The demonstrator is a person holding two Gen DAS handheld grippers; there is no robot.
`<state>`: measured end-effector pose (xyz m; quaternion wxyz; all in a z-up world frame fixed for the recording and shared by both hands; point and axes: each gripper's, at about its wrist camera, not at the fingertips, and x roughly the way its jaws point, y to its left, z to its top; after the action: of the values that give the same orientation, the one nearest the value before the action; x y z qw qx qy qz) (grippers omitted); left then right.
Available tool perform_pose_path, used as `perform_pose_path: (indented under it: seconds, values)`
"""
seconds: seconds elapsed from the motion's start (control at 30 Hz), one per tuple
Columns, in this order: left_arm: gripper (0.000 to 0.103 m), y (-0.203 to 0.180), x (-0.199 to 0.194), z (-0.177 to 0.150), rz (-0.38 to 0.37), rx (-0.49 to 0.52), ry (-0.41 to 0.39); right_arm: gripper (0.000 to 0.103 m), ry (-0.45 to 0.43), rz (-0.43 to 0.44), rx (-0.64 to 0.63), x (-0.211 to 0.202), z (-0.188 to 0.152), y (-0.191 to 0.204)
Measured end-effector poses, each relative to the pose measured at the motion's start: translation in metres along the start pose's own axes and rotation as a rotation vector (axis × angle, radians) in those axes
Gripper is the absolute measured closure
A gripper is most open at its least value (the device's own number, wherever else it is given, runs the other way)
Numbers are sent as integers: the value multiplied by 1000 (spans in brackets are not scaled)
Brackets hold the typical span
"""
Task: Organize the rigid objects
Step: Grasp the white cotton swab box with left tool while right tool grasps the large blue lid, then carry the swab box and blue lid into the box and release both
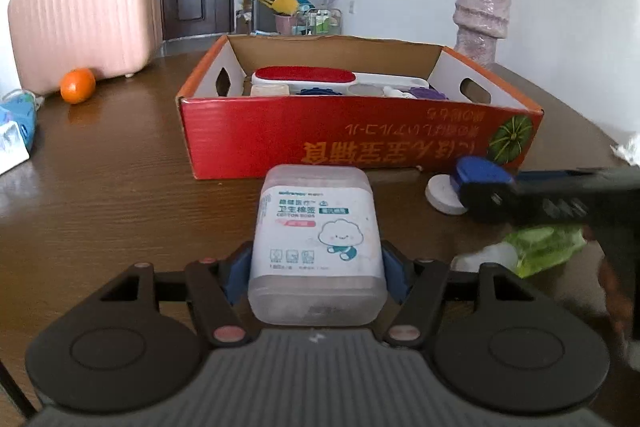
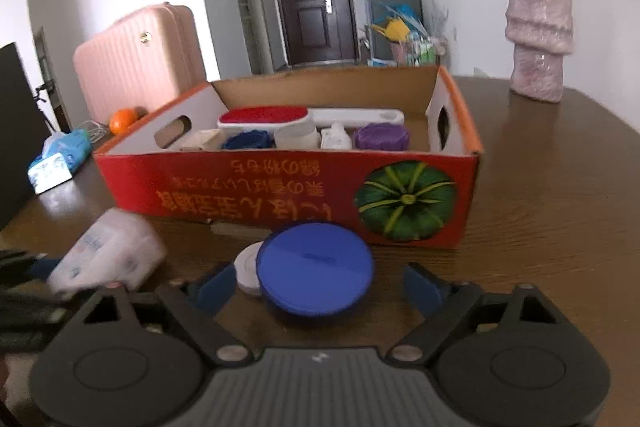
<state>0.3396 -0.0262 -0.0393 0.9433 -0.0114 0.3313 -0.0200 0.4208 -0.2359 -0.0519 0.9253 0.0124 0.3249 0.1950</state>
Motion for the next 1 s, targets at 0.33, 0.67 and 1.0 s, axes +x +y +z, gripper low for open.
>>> perform_pose_path:
  seconds: [0.33,0.67,1.0]
  values:
    - [38,-6,-21,-2,-18,40,-42,38,-48,-63,41,-35,-10,-5]
    - [38,-28,-95,-22,-39,86,-131,38,-163,-107,-5,-133,-44,10]
    - [38,-40,-132,-49,-35,94,-132,38,-121,-14,-61,-171,-86,40]
